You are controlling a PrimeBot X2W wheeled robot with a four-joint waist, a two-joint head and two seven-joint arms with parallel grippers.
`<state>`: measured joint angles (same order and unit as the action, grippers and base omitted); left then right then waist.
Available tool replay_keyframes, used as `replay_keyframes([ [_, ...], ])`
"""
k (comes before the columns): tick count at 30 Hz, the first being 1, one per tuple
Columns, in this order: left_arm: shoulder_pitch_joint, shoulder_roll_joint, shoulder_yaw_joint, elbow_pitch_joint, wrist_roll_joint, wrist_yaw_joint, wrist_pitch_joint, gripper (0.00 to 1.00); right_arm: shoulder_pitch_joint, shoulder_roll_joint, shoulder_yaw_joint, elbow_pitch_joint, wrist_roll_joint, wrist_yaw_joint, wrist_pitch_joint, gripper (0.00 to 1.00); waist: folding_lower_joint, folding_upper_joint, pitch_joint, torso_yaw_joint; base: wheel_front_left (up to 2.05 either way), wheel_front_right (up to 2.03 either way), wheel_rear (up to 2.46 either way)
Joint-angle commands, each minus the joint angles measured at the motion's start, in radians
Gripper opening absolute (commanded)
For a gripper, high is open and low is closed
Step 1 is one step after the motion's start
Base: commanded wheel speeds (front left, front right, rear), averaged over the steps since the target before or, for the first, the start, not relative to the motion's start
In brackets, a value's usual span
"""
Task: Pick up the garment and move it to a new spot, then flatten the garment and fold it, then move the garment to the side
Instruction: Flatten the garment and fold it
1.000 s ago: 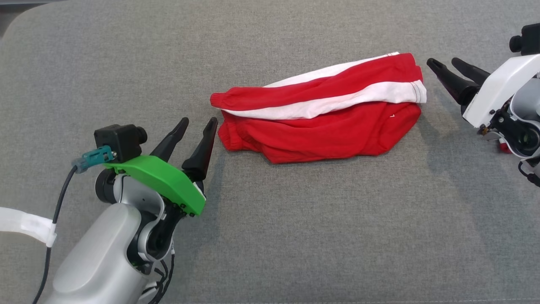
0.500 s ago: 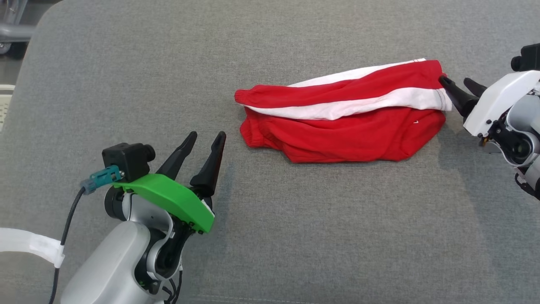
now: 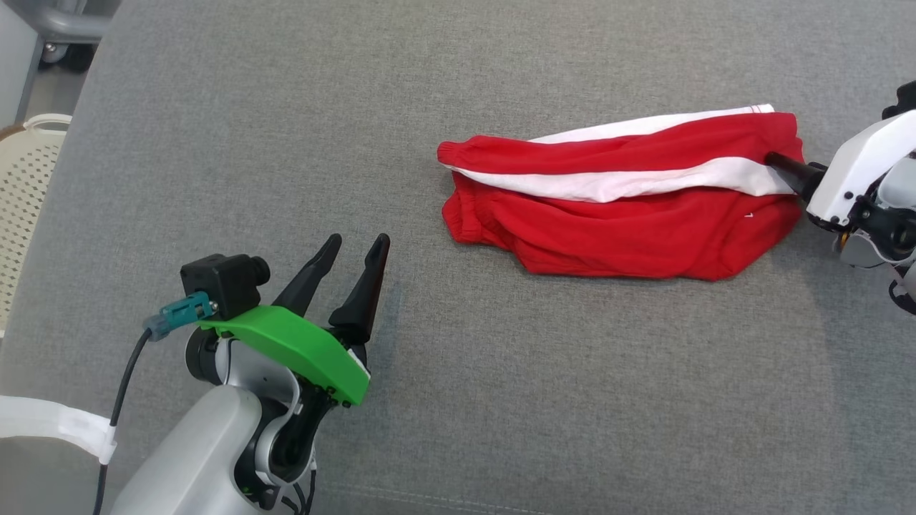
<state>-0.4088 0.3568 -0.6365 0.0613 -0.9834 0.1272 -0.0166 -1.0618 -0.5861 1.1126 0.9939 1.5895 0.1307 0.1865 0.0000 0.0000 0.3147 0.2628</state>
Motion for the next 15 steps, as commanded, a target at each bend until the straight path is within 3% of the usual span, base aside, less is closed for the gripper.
replay_keyframes([
  [1,0.013,-0.004,0.001,-0.004,0.001,0.001,-0.002,1.0,-0.011,0.0,0.001,0.017,0.006,0.0,0.017,1.0,0.0,0.0,0.005,0.008,0.0,0.0,0.0],
  [9,0.018,-0.005,0.0,0.0,-0.006,0.003,-0.002,1.0,-0.05,0.043,0.0,0.111,0.048,0.0,0.209,1.0,0.0,0.0,0.011,0.031,0.0,0.0,0.0],
  [15,0.025,-0.009,-0.001,0.005,-0.012,0.003,-0.005,1.0,-0.034,0.059,-0.009,0.063,0.061,0.0,0.224,1.0,0.0,0.0,0.007,0.037,0.0,0.0,0.0],
])
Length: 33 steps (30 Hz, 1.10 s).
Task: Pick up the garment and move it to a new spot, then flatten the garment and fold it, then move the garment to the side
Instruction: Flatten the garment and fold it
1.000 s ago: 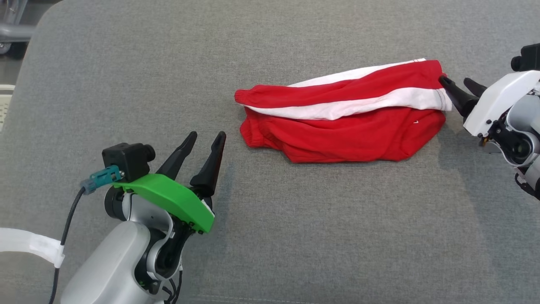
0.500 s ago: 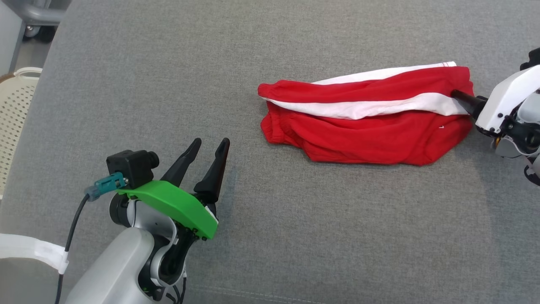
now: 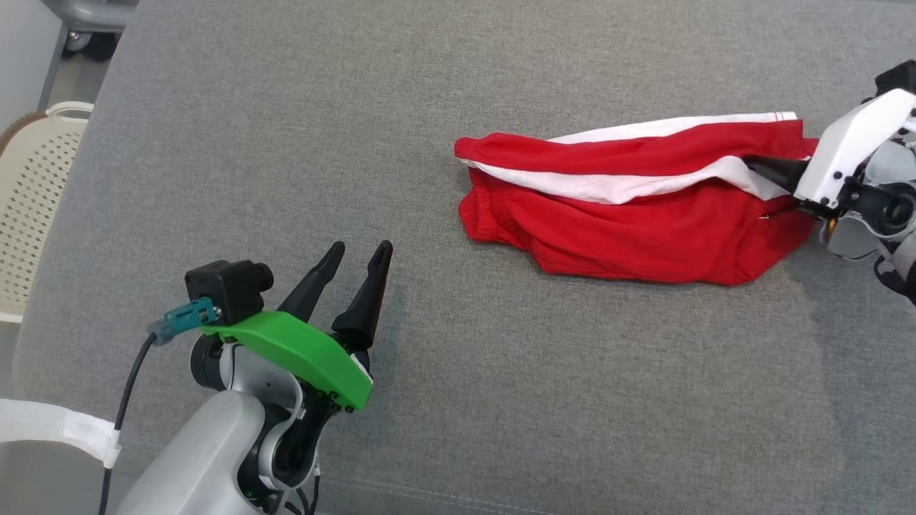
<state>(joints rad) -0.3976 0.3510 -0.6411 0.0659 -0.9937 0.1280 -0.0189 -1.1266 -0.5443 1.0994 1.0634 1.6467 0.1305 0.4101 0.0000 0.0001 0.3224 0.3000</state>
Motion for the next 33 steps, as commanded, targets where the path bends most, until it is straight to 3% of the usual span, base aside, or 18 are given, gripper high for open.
replay_keyframes([
  [1,0.012,-0.005,0.003,0.001,-0.003,0.003,-0.004,1.0,0.039,0.012,-0.002,-0.028,0.009,0.0,-0.005,1.0,0.0,-0.0001,0.0,0.001,0.0,0.0,0.0],
  [3,0.009,-0.005,0.003,0.001,-0.004,0.003,-0.004,1.0,0.042,0.002,-0.007,-0.049,0.004,0.0,-0.024,0.0,0.0,-0.0001,0.0,0.001,0.0,0.0,0.0],
  [13,0.02,-0.002,0.003,0.007,-0.013,0.004,-0.005,1.0,0.058,-0.031,-0.023,-0.086,-0.008,0.0,-0.07,0.0,0.0,-0.0001,-0.029,-0.018,0.0,0.0,0.0],
  [33,0.084,0.03,0.003,-0.035,-0.033,0.036,0.015,1.0,0.173,-0.12,-0.048,-0.129,-0.008,0.0,-0.146,0.0,0.0,-0.0001,-0.146,-0.12,0.0,0.0,0.0],
])
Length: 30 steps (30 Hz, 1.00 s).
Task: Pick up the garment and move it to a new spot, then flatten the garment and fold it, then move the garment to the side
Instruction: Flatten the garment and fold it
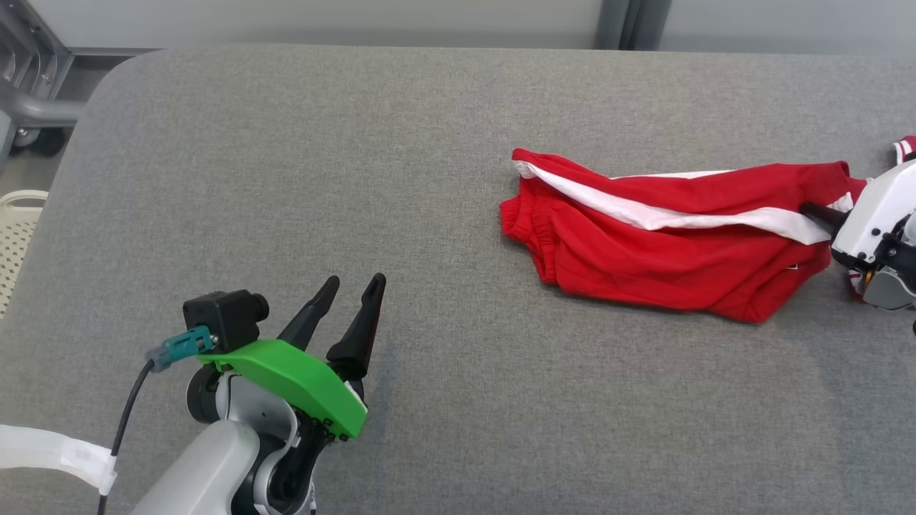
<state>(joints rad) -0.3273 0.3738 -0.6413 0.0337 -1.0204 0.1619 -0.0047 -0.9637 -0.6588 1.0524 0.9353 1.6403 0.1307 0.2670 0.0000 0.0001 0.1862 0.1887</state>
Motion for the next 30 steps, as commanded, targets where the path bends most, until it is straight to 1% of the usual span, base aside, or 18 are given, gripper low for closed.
replay_keyframes([
  [1,0.015,0.007,0.002,-0.004,-0.008,0.003,0.0,1.0,0.01,-0.005,0.002,0.005,-0.005,0.0,-0.005,0.0,0.0,-0.0001,-0.014,-0.01,0.0,0.0,0.0],
  [6,0.03,0.007,0.001,-0.003,-0.014,0.003,-0.004,1.0,-0.001,0.015,-0.018,-0.018,0.019,0.0,0.0,0.0,0.0,-0.0001,-0.036,-0.009,0.0,0.0,0.0],
  [8,0.037,0.007,0.001,-0.002,-0.019,0.002,-0.005,1.0,-0.001,0.018,-0.021,-0.039,0.021,0.0,0.005,0.0,0.0,-0.0001,-0.044,-0.007,0.0,0.0,0.0],
  [14,0.049,0.009,0.002,0.001,-0.022,-0.001,-0.005,1.0,0.015,0.048,-0.065,-0.123,0.083,0.0,0.023,0.0,0.0,-0.0001,-0.061,0.005,0.0,0.0,0.0],
  [20,0.051,0.003,0.0,0.004,-0.029,-0.005,-0.007,1.0,0.024,0.101,-0.107,-0.195,0.146,0.0,0.039,0.0,0.0,-0.0001,-0.06,0.024,0.0,0.0,0.0],
  [25,0.04,-0.005,-0.005,0.012,-0.029,-0.011,-0.008,1.0,0.032,0.146,-0.124,-0.208,0.158,0.0,0.008,0.0,0.0,-0.0001,-0.048,0.051,0.0,0.0,0.0],
  [30,0.029,-0.017,-0.011,0.02,-0.029,-0.019,-0.014,1.0,0.03,0.181,-0.144,-0.186,0.168,0.0,-0.009,0.0,0.0,-0.0001,-0.031,0.083,0.0,0.0,0.0],
])
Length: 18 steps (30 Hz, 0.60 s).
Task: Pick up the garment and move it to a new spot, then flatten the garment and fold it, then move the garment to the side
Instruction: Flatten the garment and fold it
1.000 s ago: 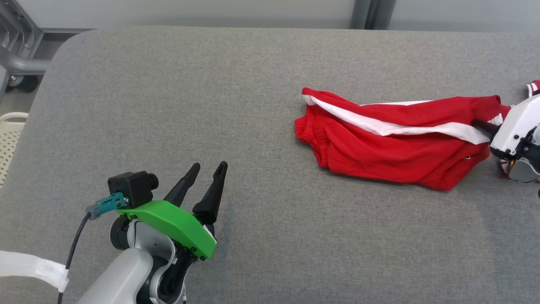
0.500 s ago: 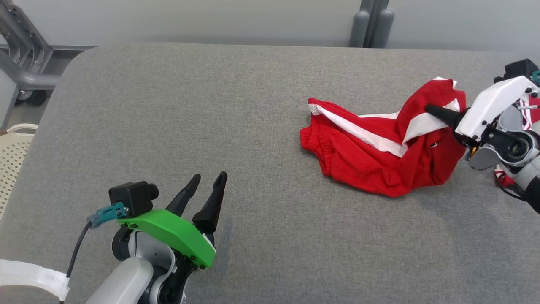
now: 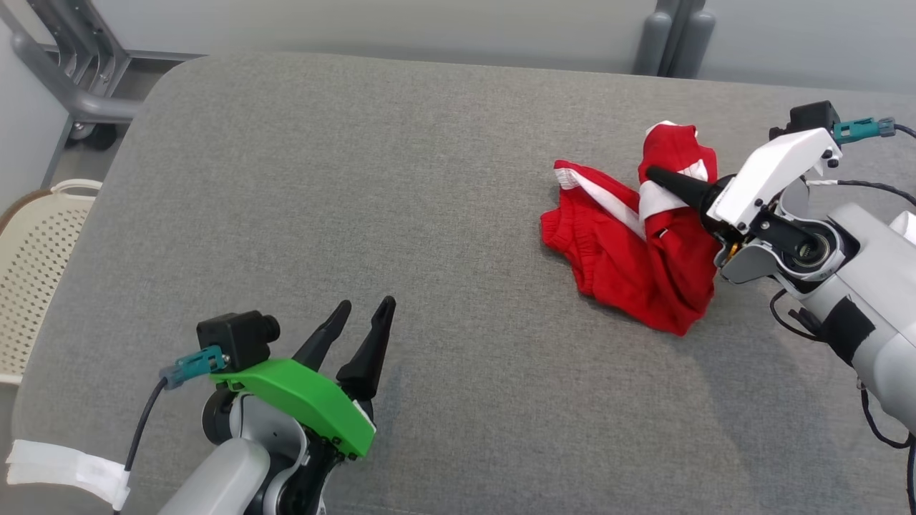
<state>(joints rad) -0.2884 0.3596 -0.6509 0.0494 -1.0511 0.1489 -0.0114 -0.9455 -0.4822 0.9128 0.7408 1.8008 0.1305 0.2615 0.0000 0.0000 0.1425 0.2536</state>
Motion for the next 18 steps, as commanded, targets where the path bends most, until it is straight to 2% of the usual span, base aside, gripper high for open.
replay_keyframes([
  [1,-0.012,-0.007,-0.003,0.007,0.001,-0.008,-0.009,1.0,0.011,0.011,-0.006,0.016,0.007,0.0,-0.007,0.0,0.0,0.0,0.016,0.025,0.0,0.0,0.0],
  [11,-0.022,-0.019,-0.007,0.033,-0.001,-0.019,-0.018,1.0,0.008,0.062,-0.028,0.075,0.009,0.0,-0.007,0.0,0.0,0.0,0.029,0.068,0.0,0.0,0.0],
  [12,-0.023,-0.019,-0.006,0.035,-0.002,-0.02,-0.019,1.0,0.01,0.069,-0.03,0.079,0.009,0.0,-0.006,0.16,0.0,0.0,0.028,0.07,0.0,0.0,0.0],
  [13,-0.023,-0.019,-0.006,0.036,-0.002,-0.02,-0.019,1.0,0.011,0.074,-0.031,0.084,0.007,0.0,-0.005,0.64,0.0,0.0,0.027,0.071,0.0,0.0,0.0],
  [14,-0.023,-0.02,-0.007,0.037,-0.002,-0.02,-0.018,1.0,0.011,0.079,-0.033,0.087,0.005,0.0,-0.005,1.0,0.0,0.0,0.026,0.072,0.0,0.0,0.0],
  [18,-0.02,-0.018,-0.006,0.04,-0.005,-0.019,-0.019,1.0,0.016,0.101,-0.057,0.068,0.018,0.0,-0.006,1.0,0.0,0.0,0.02,0.068,0.0,0.0,0.0],
])
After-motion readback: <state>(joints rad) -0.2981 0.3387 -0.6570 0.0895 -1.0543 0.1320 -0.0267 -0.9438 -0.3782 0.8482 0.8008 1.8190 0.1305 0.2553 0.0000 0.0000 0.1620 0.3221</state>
